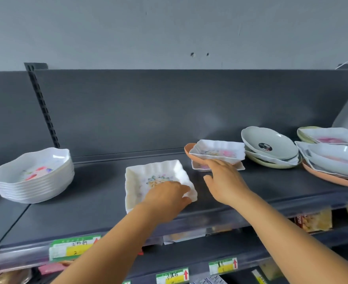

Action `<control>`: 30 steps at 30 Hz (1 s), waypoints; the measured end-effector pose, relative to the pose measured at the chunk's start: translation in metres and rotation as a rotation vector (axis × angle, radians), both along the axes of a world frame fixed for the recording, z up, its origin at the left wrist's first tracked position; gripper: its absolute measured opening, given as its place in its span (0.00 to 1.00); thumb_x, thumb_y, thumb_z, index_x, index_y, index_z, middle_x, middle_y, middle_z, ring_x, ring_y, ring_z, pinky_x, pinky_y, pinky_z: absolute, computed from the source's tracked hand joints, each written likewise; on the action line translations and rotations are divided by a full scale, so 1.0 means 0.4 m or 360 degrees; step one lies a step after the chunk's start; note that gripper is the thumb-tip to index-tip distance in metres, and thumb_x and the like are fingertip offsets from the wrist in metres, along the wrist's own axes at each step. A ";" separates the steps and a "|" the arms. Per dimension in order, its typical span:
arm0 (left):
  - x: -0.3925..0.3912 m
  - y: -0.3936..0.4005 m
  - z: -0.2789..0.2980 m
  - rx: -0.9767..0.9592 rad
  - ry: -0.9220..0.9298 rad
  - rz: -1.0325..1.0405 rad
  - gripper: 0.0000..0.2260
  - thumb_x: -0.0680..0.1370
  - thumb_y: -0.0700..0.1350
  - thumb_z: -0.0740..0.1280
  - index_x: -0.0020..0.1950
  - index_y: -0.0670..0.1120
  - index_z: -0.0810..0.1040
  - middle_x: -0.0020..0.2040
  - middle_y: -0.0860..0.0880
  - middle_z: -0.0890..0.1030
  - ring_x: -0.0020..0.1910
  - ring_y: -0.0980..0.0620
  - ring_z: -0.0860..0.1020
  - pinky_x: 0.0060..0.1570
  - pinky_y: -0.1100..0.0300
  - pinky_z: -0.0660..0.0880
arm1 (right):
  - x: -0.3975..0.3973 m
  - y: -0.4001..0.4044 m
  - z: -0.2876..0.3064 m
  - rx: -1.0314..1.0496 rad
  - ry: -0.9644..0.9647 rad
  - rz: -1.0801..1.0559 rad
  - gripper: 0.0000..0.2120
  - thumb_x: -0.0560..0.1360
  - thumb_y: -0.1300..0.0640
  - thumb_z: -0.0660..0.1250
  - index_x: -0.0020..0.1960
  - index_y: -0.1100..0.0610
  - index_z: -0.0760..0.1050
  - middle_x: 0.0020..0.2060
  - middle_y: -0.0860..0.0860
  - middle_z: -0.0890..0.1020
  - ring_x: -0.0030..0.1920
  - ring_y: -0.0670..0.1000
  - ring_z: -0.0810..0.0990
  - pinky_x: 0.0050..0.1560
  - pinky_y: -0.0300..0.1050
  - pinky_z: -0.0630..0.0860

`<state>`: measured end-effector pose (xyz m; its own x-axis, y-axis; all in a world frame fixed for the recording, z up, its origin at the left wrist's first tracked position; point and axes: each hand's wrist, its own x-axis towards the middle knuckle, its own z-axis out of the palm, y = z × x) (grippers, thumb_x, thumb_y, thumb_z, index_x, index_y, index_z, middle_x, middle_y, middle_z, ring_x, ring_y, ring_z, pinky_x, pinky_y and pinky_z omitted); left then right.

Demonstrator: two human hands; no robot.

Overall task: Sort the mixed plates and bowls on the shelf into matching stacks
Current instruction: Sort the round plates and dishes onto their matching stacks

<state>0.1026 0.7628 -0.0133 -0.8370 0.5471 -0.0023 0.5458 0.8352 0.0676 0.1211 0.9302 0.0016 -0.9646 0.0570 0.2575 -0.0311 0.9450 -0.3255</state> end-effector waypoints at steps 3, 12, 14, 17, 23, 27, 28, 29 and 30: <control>-0.037 0.012 -0.006 -0.0103 0.0037 -0.0058 0.16 0.83 0.51 0.53 0.65 0.51 0.76 0.60 0.45 0.80 0.57 0.42 0.78 0.56 0.52 0.74 | -0.035 0.040 -0.010 0.0104 0.0059 -0.0094 0.20 0.78 0.58 0.59 0.70 0.52 0.66 0.70 0.48 0.70 0.69 0.52 0.66 0.67 0.43 0.63; -0.146 -0.016 0.007 -0.0217 0.0109 -0.0013 0.13 0.82 0.45 0.54 0.51 0.43 0.77 0.53 0.44 0.80 0.52 0.42 0.78 0.45 0.55 0.70 | -0.120 0.119 -0.034 0.0357 0.0078 -0.0345 0.26 0.77 0.62 0.58 0.74 0.53 0.62 0.72 0.49 0.69 0.72 0.52 0.65 0.70 0.43 0.59; -0.160 -0.026 0.009 -0.0220 0.0096 0.0021 0.12 0.82 0.44 0.54 0.50 0.43 0.77 0.52 0.43 0.80 0.52 0.43 0.78 0.46 0.54 0.71 | -0.122 0.129 -0.030 0.0380 0.0108 -0.0419 0.25 0.76 0.64 0.58 0.72 0.52 0.65 0.67 0.50 0.74 0.66 0.54 0.71 0.65 0.44 0.64; -0.179 -0.035 0.007 -0.0178 0.0086 0.0065 0.12 0.81 0.42 0.54 0.49 0.42 0.77 0.51 0.42 0.80 0.51 0.42 0.78 0.46 0.55 0.70 | -0.126 0.154 -0.022 0.0456 0.0138 -0.0471 0.24 0.73 0.66 0.59 0.67 0.51 0.72 0.56 0.52 0.80 0.57 0.56 0.76 0.52 0.43 0.68; -0.170 -0.016 0.006 -0.0115 0.0158 0.0128 0.14 0.82 0.47 0.55 0.52 0.45 0.78 0.51 0.46 0.81 0.50 0.44 0.78 0.47 0.55 0.73 | -0.139 0.208 -0.046 0.0473 0.0301 -0.0485 0.12 0.73 0.65 0.62 0.48 0.53 0.81 0.41 0.53 0.82 0.44 0.55 0.75 0.37 0.43 0.64; -0.139 0.024 0.027 -0.0001 0.0235 0.0212 0.14 0.81 0.50 0.56 0.61 0.46 0.74 0.58 0.47 0.79 0.54 0.44 0.78 0.47 0.54 0.73 | -0.136 0.244 -0.061 0.0447 0.0423 -0.0420 0.11 0.73 0.67 0.62 0.46 0.56 0.81 0.40 0.53 0.83 0.45 0.56 0.77 0.36 0.45 0.68; -0.134 0.033 0.033 0.0020 0.0246 0.0225 0.15 0.81 0.50 0.56 0.65 0.46 0.72 0.63 0.48 0.76 0.58 0.45 0.77 0.51 0.53 0.75 | -0.134 0.251 -0.059 0.0410 0.0470 -0.0394 0.11 0.72 0.67 0.62 0.46 0.57 0.81 0.40 0.54 0.84 0.44 0.57 0.78 0.36 0.46 0.69; -0.132 0.041 0.039 0.0050 0.0259 0.0233 0.17 0.81 0.49 0.57 0.69 0.47 0.69 0.67 0.49 0.73 0.62 0.45 0.75 0.54 0.52 0.75 | -0.131 0.258 -0.055 0.0370 0.0536 -0.0364 0.11 0.71 0.68 0.64 0.45 0.58 0.82 0.38 0.54 0.84 0.42 0.58 0.79 0.35 0.46 0.71; -0.131 0.047 0.043 0.0090 0.0269 0.0239 0.19 0.81 0.49 0.57 0.72 0.47 0.65 0.71 0.51 0.70 0.65 0.46 0.73 0.56 0.53 0.74 | -0.129 0.264 -0.048 0.0323 0.0610 -0.0324 0.10 0.69 0.70 0.66 0.43 0.58 0.82 0.35 0.55 0.83 0.39 0.60 0.80 0.33 0.46 0.72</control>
